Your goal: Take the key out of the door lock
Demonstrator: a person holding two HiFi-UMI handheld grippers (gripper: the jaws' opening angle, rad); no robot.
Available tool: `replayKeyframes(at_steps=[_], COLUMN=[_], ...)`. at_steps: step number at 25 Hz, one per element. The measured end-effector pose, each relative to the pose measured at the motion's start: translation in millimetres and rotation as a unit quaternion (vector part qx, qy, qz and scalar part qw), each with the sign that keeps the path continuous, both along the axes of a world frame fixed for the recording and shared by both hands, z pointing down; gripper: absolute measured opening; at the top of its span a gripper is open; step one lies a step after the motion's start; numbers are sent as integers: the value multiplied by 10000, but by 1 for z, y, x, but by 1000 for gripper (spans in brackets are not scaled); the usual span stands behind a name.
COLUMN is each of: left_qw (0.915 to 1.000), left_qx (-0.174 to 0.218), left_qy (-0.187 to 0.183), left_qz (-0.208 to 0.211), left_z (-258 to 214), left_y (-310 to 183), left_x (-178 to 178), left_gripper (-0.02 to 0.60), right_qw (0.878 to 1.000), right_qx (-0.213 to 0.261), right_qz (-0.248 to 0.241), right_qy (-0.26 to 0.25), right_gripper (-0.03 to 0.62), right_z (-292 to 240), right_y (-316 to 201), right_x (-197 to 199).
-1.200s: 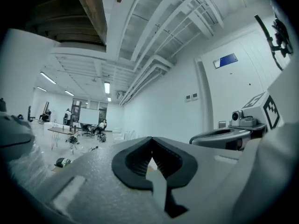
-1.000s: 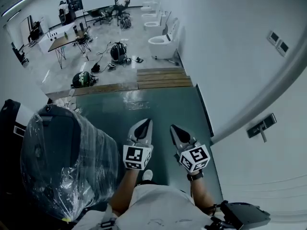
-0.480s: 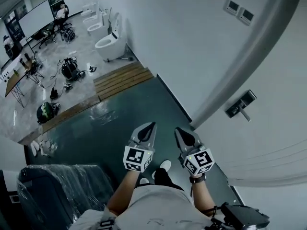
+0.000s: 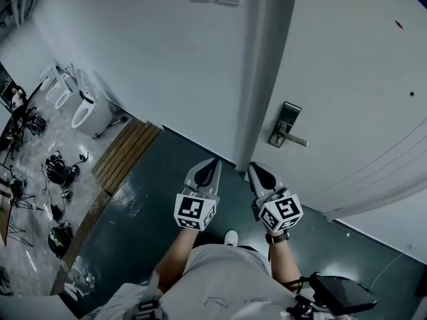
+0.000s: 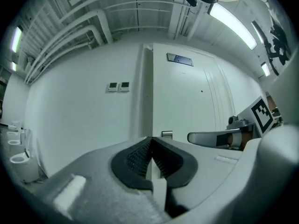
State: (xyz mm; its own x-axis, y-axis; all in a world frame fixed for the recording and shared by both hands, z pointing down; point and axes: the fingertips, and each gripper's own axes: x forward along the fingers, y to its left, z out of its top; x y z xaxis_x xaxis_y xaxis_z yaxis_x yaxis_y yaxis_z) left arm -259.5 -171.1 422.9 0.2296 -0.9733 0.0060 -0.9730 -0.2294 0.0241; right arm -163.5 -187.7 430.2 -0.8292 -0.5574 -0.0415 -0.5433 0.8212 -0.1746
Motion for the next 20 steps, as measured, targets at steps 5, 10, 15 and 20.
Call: replayKeyframes(at_steps=[5, 10, 15, 20], left_qw=[9959, 9859, 9785, 9734], left_qx=[-29, -10, 16, -49], left_qy=[134, 168, 198, 221], left_qz=[896, 1666, 2054, 2281], left_z=[7, 6, 4, 14], left_y=[-52, -92, -110, -117], left_x=[45, 77, 81, 73], left_gripper=[0, 0, 0, 0], right_qw=[9958, 9824, 9682, 9579], right_qx=[-161, -349, -630, -1080], right_qz=[902, 1835, 2420, 2658], right_qy=[49, 58, -16, -49], right_gripper=[2, 2, 2, 2], right_z=[10, 17, 26, 59], right_y=[-36, -63, -78, -87], right_x=[45, 82, 99, 101])
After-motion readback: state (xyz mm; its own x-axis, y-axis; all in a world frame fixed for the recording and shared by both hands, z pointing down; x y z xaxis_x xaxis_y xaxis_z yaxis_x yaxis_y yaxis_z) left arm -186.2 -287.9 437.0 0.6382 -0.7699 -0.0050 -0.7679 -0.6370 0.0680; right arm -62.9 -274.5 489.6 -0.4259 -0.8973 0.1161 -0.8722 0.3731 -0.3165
